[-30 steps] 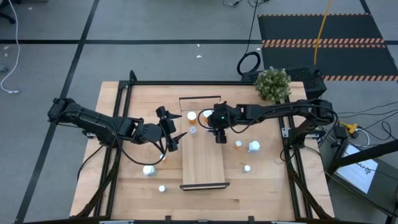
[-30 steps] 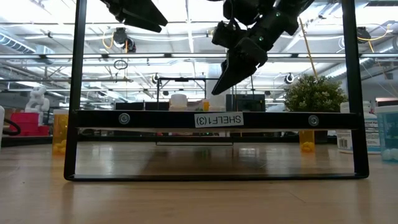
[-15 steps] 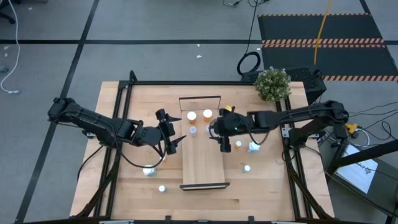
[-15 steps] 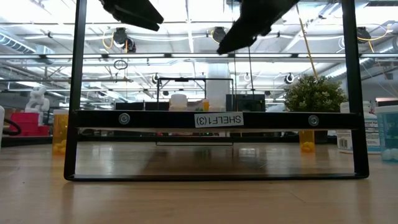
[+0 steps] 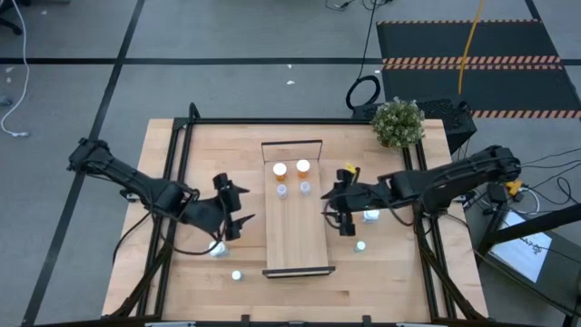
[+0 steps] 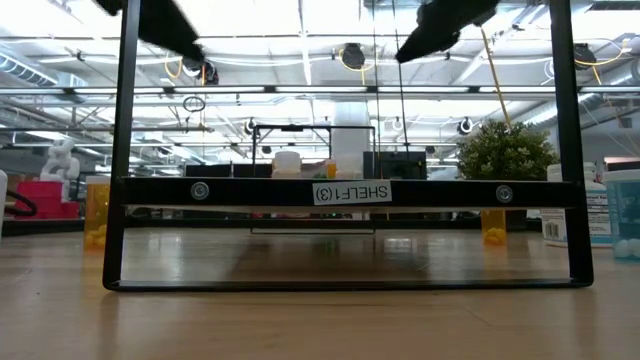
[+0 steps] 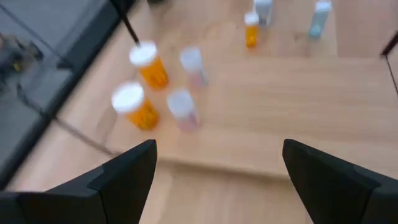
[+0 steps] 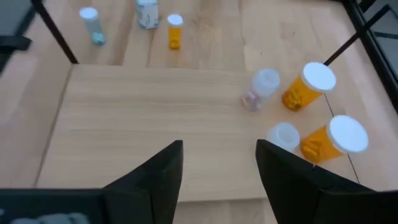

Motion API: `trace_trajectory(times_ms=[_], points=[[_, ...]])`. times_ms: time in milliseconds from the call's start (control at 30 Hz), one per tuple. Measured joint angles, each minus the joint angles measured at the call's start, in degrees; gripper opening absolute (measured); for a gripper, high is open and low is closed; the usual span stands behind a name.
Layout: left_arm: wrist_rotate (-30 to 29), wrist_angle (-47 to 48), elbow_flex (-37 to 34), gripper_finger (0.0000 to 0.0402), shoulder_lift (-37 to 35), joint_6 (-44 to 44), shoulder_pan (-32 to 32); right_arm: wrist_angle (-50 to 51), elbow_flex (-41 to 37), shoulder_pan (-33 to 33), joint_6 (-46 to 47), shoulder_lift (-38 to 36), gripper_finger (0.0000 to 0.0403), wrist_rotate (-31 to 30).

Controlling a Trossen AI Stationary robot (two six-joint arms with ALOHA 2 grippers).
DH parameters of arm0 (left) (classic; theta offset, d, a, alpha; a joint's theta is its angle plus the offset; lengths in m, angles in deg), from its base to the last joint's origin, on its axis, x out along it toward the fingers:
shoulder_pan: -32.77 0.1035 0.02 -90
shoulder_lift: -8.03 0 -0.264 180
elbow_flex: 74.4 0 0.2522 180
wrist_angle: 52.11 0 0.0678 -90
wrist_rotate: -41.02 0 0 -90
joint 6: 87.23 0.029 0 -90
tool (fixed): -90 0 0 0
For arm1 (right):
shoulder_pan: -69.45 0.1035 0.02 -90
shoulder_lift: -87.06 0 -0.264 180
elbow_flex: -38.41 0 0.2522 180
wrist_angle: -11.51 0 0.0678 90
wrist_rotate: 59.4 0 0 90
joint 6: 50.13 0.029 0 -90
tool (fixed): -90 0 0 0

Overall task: Pick and place medicine bottles onto shelf by color
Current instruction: Put the left small orange medicine bottle on the shelf

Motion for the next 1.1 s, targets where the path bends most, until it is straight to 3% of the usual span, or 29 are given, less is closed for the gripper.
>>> trace_trajectory(times_ms=[233, 667, 833, 1100], points=[[2.3, 6.8, 0.0, 0.0349, 2.3, -13.1, -5.8, -3.0, -5.1, 0.3, 0.4, -6.5, 0.0184, -0.2], [7.3, 10.9, -0.4, 0.0349, 11.7, -21.9, -9.4, -7.5, -11.2, 0.2, -0.4, -13.5, 0.0183, -0.2], [9.9, 9.5, -4.2, 0.0349, 12.7, -24.7, -9.5, -7.4, -11.2, 0.2, -0.4, -13.8, 0.0183, -0.2], [10.5, -1.6, -13.2, 0.0349, 12.7, -27.2, -9.0, -7.3, -11.2, 0.2, -0.6, -13.8, 0.0183, -0.2]])
